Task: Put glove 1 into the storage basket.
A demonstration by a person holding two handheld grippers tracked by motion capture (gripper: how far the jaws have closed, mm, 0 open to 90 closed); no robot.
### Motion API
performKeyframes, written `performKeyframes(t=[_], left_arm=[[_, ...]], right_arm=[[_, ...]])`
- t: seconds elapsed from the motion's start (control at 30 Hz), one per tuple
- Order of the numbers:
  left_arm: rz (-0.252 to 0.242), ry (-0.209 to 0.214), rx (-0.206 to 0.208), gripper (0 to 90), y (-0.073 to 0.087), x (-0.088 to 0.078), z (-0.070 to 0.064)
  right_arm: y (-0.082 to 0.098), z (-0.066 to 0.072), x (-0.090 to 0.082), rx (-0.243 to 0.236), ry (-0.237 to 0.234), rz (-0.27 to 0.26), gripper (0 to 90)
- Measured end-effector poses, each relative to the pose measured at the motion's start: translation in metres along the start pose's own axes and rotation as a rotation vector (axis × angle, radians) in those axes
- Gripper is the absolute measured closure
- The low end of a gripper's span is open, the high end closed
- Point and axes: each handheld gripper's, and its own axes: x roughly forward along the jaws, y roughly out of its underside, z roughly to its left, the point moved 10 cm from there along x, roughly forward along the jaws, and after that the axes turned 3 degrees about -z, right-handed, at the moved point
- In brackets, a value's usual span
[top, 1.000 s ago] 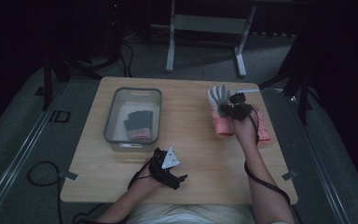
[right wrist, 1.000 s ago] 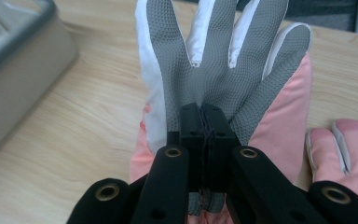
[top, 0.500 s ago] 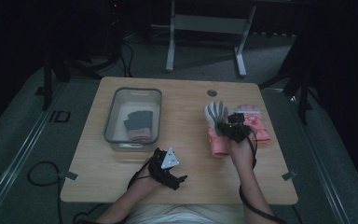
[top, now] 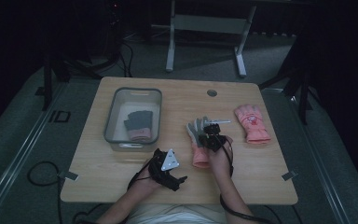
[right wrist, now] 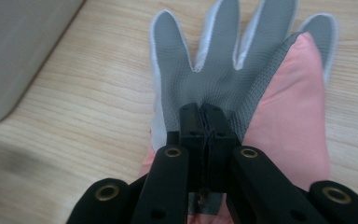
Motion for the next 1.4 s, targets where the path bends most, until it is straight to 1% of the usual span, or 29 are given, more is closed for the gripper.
performKeyframes(t=[0.03,0.1,0.17,0.23,0.3,0.37,0.43,0.5,0.53,0.63,0.7,0.73,0.77,0.8,0.83,0.87,0.9,0.93,1.03,1.07,1.1,1.13,1.17,1.23,1.27,1.3,1.33,1.4], left_arm=[[-0.002,0.001,0.001,0.0,0.0,0.0,0.0],[0.001,0.005,-0.001,0.0,0.0,0.0,0.0],[-0.002,0.007,-0.003,0.0,0.0,0.0,0.0],[0.0,0.011,-0.006,0.0,0.001,0.0,0.0],[0.002,0.013,-0.008,0.0,0.001,0.0,0.0],[-0.005,0.014,-0.015,0.0,0.0,0.0,0.0],[-0.007,0.014,-0.018,0.0,0.0,0.0,0.0],[-0.003,0.015,-0.016,0.0,0.001,0.0,0.0],[-0.003,0.014,-0.016,0.0,0.001,0.0,0.0],[0.001,0.016,-0.015,0.0,0.002,0.0,0.0],[-0.005,0.019,-0.021,0.0,0.002,0.0,0.0],[-0.005,0.02,-0.021,0.0,0.001,-0.001,0.0],[-0.006,0.019,-0.022,0.0,0.001,-0.001,0.0],[-0.007,0.022,-0.023,0.0,0.001,-0.001,0.0],[-0.006,0.021,-0.024,0.0,0.001,-0.001,0.0],[-0.005,0.02,-0.024,0.0,0.002,-0.001,0.0],[-0.005,0.021,-0.024,0.0,0.002,-0.001,0.0],[-0.006,0.02,-0.023,0.0,0.001,-0.001,0.0],[-0.004,0.017,-0.024,0.0,0.002,0.0,0.0],[-0.004,0.017,-0.024,0.0,0.002,0.0,0.0],[-0.005,0.018,-0.025,0.0,0.002,0.0,0.0],[-0.005,0.018,-0.024,0.0,0.002,0.0,0.0],[-0.004,0.017,-0.024,0.0,0.002,0.0,0.0],[0.003,0.019,-0.019,0.0,0.003,0.0,0.0],[0.003,0.019,-0.019,0.0,0.003,0.0,0.0],[0.001,0.023,-0.019,0.0,0.003,0.0,0.0],[-0.005,0.025,-0.023,0.0,0.002,0.0,-0.001],[-0.004,0.022,-0.023,0.0,0.003,0.0,0.0]], right_arm=[[0.001,0.001,0.003,0.001,-0.003,0.006,88.0],[0.003,0.001,0.008,-0.009,0.009,0.008,87.7],[0.003,0.001,0.008,-0.018,0.012,0.004,87.1],[0.004,0.0,0.01,-0.033,0.012,0.015,85.7],[0.003,-0.001,0.011,-0.03,0.008,0.021,84.9],[0.002,-0.001,0.013,-0.059,0.014,0.023,83.5],[0.002,-0.001,0.012,-0.05,0.007,0.022,81.3],[-0.001,0.001,0.007,-0.052,0.0,0.015,77.3],[-0.003,0.003,0.003,-0.054,-0.011,0.007,75.9],[-0.014,0.006,-0.013,-0.068,-0.045,-0.042,72.4],[-0.02,0.002,-0.024,-0.092,-0.051,-0.068,70.3],[-0.023,-0.002,-0.029,-0.09,-0.057,-0.082,69.7],[-0.025,-0.006,-0.033,-0.108,-0.059,-0.099,68.8],[-0.027,-0.013,-0.038,-0.123,-0.044,-0.108,67.7],[-0.028,-0.021,-0.042,-0.125,-0.04,-0.118,68.0],[-0.029,-0.031,-0.047,-0.125,-0.039,-0.138,68.1],[-0.03,-0.04,-0.05,-0.121,-0.023,-0.142,68.6],[-0.03,-0.052,-0.053,-0.116,-0.002,-0.146,69.6],[-0.029,-0.087,-0.061,-0.092,0.029,-0.161,69.8],[-0.029,-0.087,-0.061,-0.092,0.029,-0.161,69.8],[-0.029,-0.098,-0.063,-0.094,0.047,-0.162,69.7],[-0.027,-0.115,-0.066,-0.091,0.063,-0.165,69.5],[-0.027,-0.126,-0.067,-0.084,0.07,-0.167,69.2],[-0.025,-0.144,-0.071,-0.07,0.075,-0.175,67.9],[-0.025,-0.144,-0.071,-0.07,0.075,-0.175,67.9],[-0.024,-0.153,-0.072,-0.064,0.088,-0.18,67.8],[-0.025,-0.172,-0.075,-0.049,0.118,-0.197,67.8],[-0.028,-0.187,-0.077,-0.032,0.139,-0.209,67.2]])
